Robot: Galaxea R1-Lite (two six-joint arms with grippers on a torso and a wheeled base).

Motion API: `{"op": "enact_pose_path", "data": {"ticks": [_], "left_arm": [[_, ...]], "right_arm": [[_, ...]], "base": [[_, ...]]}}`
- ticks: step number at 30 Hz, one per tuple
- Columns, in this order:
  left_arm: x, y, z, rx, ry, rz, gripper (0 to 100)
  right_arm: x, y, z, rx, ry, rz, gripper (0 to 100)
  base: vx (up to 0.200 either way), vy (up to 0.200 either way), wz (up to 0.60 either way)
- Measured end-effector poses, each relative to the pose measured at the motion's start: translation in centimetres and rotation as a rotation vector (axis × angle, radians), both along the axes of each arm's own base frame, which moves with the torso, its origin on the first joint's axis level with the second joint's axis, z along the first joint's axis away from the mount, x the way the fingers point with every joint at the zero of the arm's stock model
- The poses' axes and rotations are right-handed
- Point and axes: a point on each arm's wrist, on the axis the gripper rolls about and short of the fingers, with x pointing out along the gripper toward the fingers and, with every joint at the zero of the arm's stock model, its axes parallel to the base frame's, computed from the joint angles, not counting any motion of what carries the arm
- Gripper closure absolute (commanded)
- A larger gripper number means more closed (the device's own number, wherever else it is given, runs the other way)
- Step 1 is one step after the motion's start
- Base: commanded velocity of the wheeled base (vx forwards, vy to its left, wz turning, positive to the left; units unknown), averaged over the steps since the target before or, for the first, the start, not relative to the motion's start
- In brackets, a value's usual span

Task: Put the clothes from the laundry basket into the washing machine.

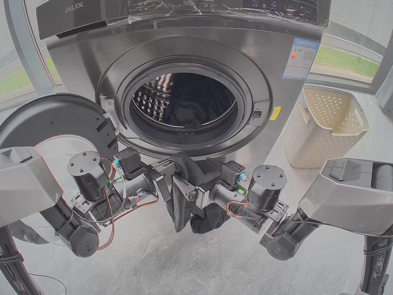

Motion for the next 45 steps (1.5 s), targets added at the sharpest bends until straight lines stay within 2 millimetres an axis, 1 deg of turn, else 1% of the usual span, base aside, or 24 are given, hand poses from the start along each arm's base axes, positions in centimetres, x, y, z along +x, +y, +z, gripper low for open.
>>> {"op": "enact_pose_path", "data": {"ticks": [1, 7, 14, 23, 28, 29, 39, 45], "left_arm": [[0.0, 0.0, 0.0, 0.0, 0.001, 0.0, 100], [0.0, 0.0, 0.0, 0.0, 0.0, 0.002, 100], [0.1, 0.1, 0.0, 0.0, 0.0, 0.003, 100], [0.0, 0.1, -0.1, 0.002, 0.004, 0.002, 100], [-0.2, 0.1, -0.6, 0.012, 0.022, -0.004, 100], [-0.3, 0.1, -0.7, 0.015, 0.027, -0.006, 0], [-0.8, 0.2, -1.6, 0.031, 0.069, -0.023, 0], [-0.4, 0.2, -2.5, 0.049, 0.089, -0.009, 0]], "right_arm": [[0.1, 0.1, 0.0, 0.001, -0.001, -0.003, 100], [0.3, 0.3, -0.2, 0.006, -0.003, -0.007, 100], [0.2, -0.1, 0.2, 0.009, -0.005, -0.012, 100], [-0.3, -1.6, 1.8, 0.013, -0.013, -0.03, 100], [-0.6, -1.9, 3.4, 0.041, -0.04, -0.033, 100], [-0.7, -2.0, 3.7, 0.047, -0.047, -0.033, 100], [-2.2, -2.6, 6.9, 0.103, -0.102, -0.018, 100], [-3.3, -3.5, 8.3, 0.12, -0.118, -0.014, 100]], "base": [[0.0, 0.0, 0.0], [0.0, 0.0, 0.0], [0.0, 0.0, 0.0], [0.0, 0.0, 0.0], [0.0, 0.0, 0.0], [0.0, 0.0, 0.0], [0.0, 0.0, 0.0], [0.0, 0.0, 0.0]]}}
